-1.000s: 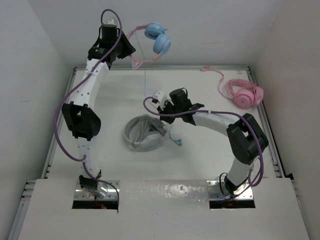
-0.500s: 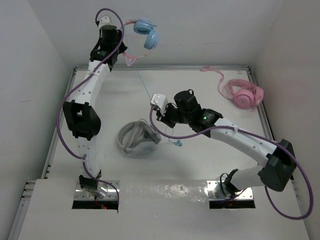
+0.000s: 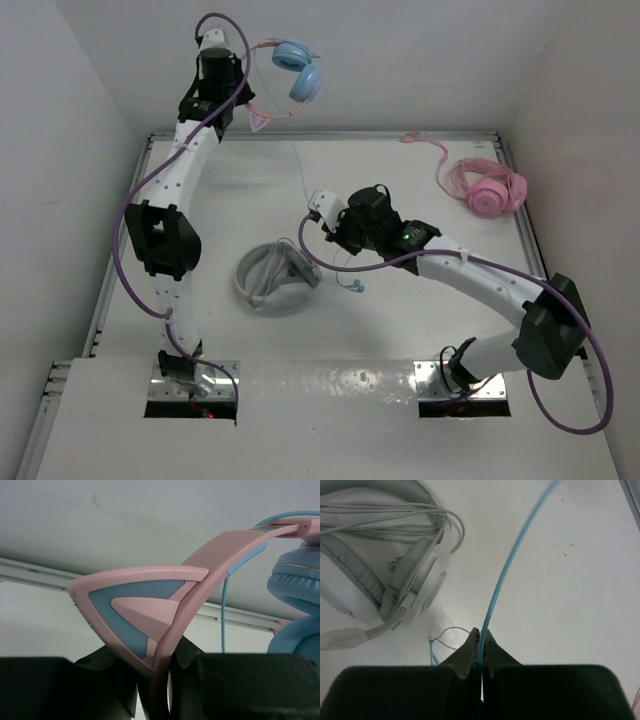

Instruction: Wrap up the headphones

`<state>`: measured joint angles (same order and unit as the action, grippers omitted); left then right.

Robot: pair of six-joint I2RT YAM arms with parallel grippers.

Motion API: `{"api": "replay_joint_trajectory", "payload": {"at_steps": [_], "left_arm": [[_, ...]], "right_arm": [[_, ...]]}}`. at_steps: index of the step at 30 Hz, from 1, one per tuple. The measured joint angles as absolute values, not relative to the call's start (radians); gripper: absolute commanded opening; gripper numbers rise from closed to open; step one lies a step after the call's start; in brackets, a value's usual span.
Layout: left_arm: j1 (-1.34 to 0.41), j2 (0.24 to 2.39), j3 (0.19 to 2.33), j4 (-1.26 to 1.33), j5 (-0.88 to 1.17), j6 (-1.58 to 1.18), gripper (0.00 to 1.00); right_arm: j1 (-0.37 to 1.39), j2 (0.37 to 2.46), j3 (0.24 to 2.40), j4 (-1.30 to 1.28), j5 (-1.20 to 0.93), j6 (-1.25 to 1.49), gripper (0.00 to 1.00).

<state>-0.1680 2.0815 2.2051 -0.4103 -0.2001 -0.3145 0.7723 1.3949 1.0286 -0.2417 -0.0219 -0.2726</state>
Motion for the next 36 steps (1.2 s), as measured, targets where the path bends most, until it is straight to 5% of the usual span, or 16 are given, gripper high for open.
{"api": "replay_joint_trajectory", "payload": {"at_steps": [14, 36], "left_arm": [[-0.168, 2.082, 2.206, -0.423, -0.181, -0.282, 0.00], [-0.229, 2.080, 2.101, -0.285, -0.270, 0.035, 0.00]], "right_arm": [[0.768, 1.427, 1.028, -0.248, -0.020, -0.249, 0.00], [0.768, 1.157, 0.975, -0.247, -0.078, -0.206, 0.00]]}}
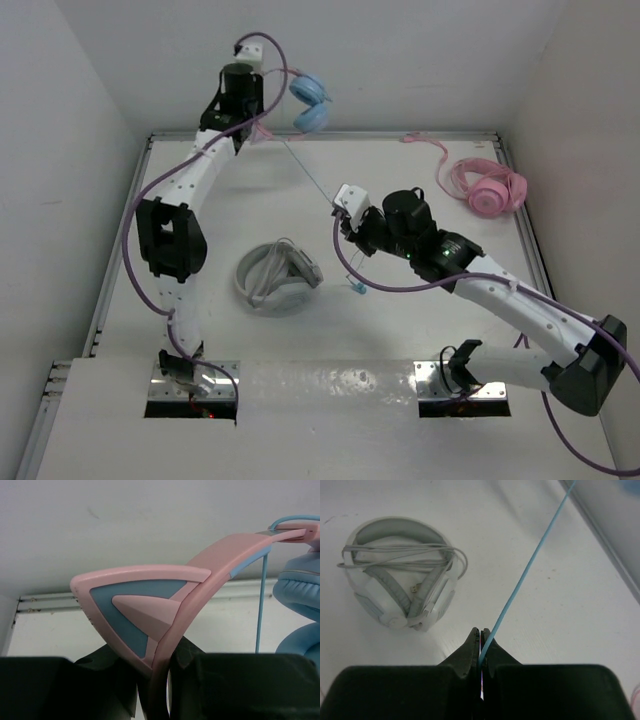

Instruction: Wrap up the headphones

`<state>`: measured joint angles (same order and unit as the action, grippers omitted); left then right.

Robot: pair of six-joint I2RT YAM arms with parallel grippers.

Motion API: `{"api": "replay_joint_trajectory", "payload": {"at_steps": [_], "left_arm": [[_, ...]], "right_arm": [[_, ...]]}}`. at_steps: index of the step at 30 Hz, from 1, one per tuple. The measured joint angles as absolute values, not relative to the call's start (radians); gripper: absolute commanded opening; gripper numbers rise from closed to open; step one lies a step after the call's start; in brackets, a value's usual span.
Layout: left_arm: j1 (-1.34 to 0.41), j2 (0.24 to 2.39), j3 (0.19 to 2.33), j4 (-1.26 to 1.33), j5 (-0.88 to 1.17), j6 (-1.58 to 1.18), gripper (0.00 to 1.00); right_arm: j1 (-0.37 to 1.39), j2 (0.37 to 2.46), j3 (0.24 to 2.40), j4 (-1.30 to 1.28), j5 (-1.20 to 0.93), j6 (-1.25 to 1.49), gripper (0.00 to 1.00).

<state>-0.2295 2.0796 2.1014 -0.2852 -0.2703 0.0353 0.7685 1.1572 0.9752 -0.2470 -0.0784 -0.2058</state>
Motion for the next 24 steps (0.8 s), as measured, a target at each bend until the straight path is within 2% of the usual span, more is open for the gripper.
{"api": "replay_joint_trajectory", "payload": {"at_steps": [6, 10, 15, 24], "left_arm": [[-0.309, 2.060, 1.834, -0.187, -0.222, 0.335, 0.00], [-0.349, 2.008, 1.697, -0.191, -0.141, 0.503, 0.00], [-0.377, 1.869, 1.661, -0.255, -0.001, 0.655, 0.00], [-0.421, 1.691, 1.652, -0.303, 0.104, 0.752, 0.00]], "right_arm": [[0.757, 1.147, 1.056, -0.221, 0.073, -0.244, 0.00], [0.659, 1.210, 1.180, -0.196, 0.113, -0.258, 0.00], [0.475, 1.317, 1.311, -0.151, 0.079, -0.232, 0.00], [0.361, 1.523, 1.567, -0.018, 0.041, -0.138, 0.00]]}}
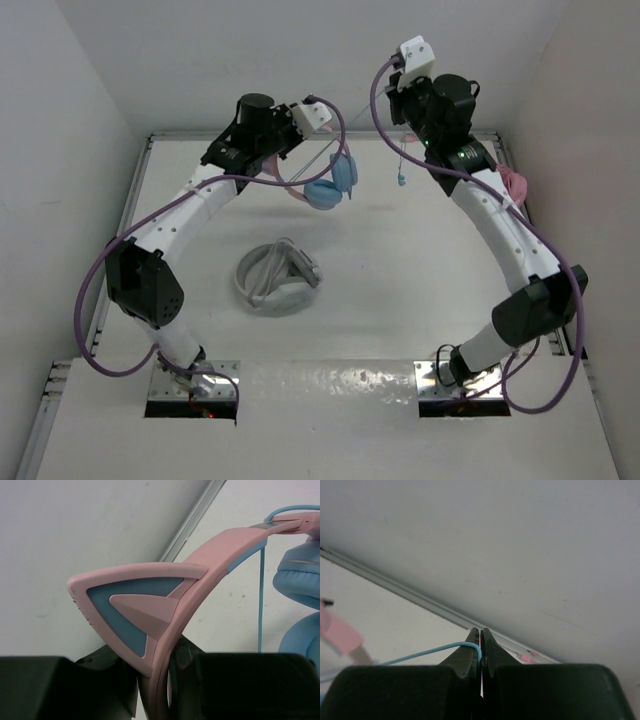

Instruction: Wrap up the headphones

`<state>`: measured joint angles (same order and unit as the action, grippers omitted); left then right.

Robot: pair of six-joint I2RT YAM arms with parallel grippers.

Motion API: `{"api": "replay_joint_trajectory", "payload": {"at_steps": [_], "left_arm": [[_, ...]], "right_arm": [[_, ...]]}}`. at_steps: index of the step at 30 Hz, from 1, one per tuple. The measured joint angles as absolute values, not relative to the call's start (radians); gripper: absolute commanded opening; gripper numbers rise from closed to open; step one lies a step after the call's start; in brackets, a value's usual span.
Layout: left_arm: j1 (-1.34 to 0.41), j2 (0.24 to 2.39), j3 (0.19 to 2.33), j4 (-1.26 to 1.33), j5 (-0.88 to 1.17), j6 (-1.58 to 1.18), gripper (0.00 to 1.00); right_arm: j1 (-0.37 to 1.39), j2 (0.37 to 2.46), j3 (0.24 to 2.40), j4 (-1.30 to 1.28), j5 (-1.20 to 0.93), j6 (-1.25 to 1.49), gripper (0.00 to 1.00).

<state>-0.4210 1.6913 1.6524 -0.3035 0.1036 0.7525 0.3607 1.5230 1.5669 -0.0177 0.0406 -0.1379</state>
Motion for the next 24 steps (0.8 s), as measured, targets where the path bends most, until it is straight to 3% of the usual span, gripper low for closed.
{"api": "replay_joint_trajectory", "payload": {"at_steps": [4, 15, 19, 24], "left_arm": [[-0.444, 1.691, 1.650, -0.312, 0.140, 0.731, 0.00], [-0.442, 1.691, 1.714, -0.487, 0.249, 0.632, 0.00], [-0.437, 1.692, 1.842, -0.614, 0.332, 0.566, 0.00], [-0.437, 1.708, 2.056, -0.670, 0.368, 0.412, 0.00]], "right_arm": [[0.293, 1.645, 1.671, -0.018, 0.000, -0.054, 0.00], [0.223, 1.801, 1.682, -0.018, -0.133, 0.110, 0.00], [0.202, 1.831, 1.679, 0.056, -0.333, 0.131, 0.20], [0.180, 1.849, 1.464, 0.361, -0.576, 0.260, 0.22]]}}
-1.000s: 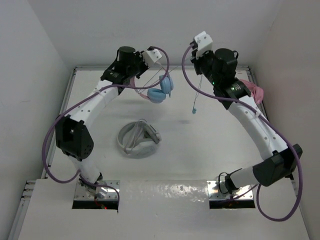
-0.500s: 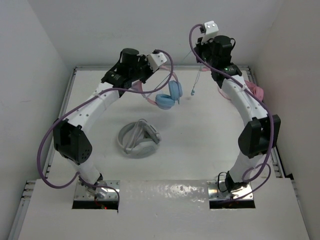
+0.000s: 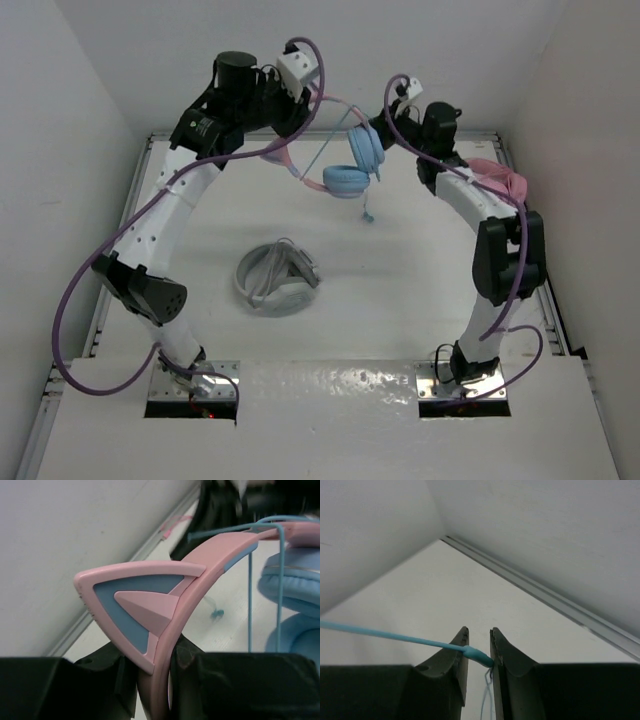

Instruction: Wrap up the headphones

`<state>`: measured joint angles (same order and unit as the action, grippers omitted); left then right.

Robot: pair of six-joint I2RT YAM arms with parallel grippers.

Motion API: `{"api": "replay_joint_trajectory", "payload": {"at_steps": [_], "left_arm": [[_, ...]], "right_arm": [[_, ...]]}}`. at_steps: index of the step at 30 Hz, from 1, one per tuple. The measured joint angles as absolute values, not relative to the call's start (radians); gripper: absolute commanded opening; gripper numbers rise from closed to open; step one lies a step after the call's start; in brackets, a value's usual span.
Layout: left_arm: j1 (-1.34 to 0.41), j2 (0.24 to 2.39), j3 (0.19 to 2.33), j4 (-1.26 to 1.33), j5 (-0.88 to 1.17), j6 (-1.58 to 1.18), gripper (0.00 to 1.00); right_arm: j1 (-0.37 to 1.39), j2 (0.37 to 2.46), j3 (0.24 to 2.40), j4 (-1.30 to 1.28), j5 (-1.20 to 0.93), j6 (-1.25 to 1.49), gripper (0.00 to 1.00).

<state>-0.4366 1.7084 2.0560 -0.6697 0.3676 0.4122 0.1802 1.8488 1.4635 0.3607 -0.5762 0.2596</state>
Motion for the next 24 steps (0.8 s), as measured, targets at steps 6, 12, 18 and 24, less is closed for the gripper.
{"api": "replay_joint_trajectory", "payload": {"at_steps": [6, 12, 18, 24], "left_arm": [[-0.415, 1.775, 2.210, -0.681, 0.381, 0.255, 0.00], [-0.377, 1.826, 2.252, -0.693, 0.412, 0.159, 0.00], [-0.365, 1.853, 2.300, -0.716, 0.420, 0.119, 0.00], [-0.365, 1.854, 2.347, -0.739, 0.425, 0.084, 0.00]], "right_arm": [[0.216, 1.915, 1.182, 0.801, -0.675, 0.517, 0.13], [0.292, 1.935, 1.028, 0.992, -0.676, 0.587, 0.16], [0.356, 1.943, 0.995, 1.047, -0.620, 0.570, 0.27], [0.358, 2.005, 1.001, 1.080, -0.563, 0.556, 0.29]]}}
